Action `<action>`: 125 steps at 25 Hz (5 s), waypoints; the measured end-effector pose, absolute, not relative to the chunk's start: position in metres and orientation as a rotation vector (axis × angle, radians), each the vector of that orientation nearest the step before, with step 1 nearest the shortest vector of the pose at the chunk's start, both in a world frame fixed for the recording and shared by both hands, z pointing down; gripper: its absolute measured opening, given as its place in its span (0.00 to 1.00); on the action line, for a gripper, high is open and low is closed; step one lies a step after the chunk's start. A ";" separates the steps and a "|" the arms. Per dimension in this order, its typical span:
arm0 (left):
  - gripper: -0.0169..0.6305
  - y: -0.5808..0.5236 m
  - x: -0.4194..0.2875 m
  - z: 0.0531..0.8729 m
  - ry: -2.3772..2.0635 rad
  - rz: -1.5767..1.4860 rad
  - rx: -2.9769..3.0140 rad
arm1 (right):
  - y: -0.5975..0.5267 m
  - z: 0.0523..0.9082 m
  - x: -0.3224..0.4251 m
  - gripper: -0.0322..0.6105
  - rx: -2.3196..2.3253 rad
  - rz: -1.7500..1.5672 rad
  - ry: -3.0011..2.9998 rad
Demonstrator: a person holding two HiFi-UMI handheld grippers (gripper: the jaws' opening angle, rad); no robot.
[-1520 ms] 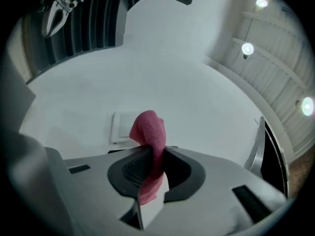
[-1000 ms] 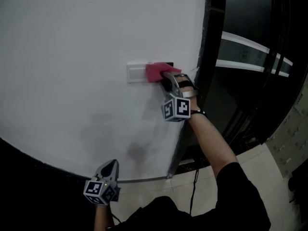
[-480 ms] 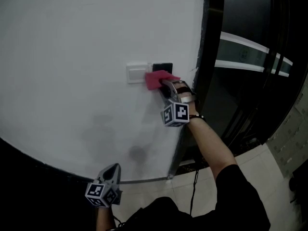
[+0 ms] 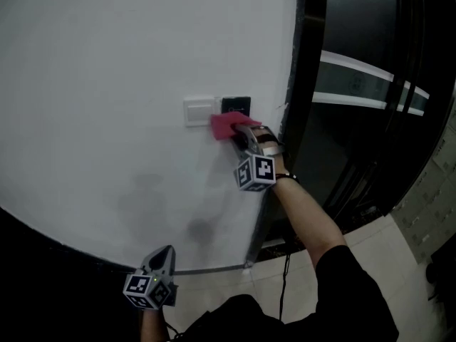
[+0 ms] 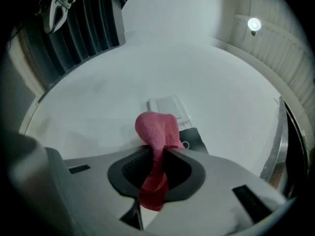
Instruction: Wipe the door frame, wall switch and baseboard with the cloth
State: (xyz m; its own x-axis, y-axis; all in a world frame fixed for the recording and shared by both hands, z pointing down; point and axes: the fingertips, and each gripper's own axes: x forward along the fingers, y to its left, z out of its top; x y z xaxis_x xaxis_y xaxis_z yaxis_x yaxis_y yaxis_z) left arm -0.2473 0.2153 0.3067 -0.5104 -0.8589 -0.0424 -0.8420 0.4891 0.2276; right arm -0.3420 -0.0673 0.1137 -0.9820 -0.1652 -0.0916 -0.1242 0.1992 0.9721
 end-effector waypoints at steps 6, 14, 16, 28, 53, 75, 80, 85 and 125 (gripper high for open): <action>0.03 0.217 -0.241 0.308 -2.638 -0.367 1.520 | -0.058 0.126 -0.337 0.15 0.219 -1.871 -2.418; 0.03 0.230 -0.244 0.309 -2.636 -0.351 1.525 | 0.010 0.057 -0.334 0.15 0.258 -2.114 -2.477; 0.03 0.235 -0.246 0.306 -2.642 -0.355 1.528 | 0.020 0.035 -0.338 0.15 0.304 -2.133 -2.504; 0.03 0.255 -0.264 0.314 -2.640 -0.370 1.499 | 0.017 0.057 -0.389 0.15 0.356 -2.108 -2.354; 0.03 0.246 -0.256 0.324 -2.619 -0.337 1.487 | 0.015 0.106 -0.393 0.15 0.254 -2.102 -2.326; 0.03 0.238 -0.250 0.328 -2.626 -0.333 1.483 | 0.011 0.134 -0.378 0.15 0.101 -1.996 -2.317; 0.03 0.229 -0.244 0.325 -2.615 -0.358 1.511 | 0.040 0.099 -0.361 0.15 0.093 -2.072 -2.406; 0.03 0.224 -0.246 0.327 -2.604 -0.347 1.505 | 0.031 0.050 -0.350 0.15 0.270 -2.276 -2.324; 0.03 0.207 -0.227 0.334 -2.544 -0.273 1.571 | -0.078 0.116 -0.342 0.15 0.381 -1.811 -2.286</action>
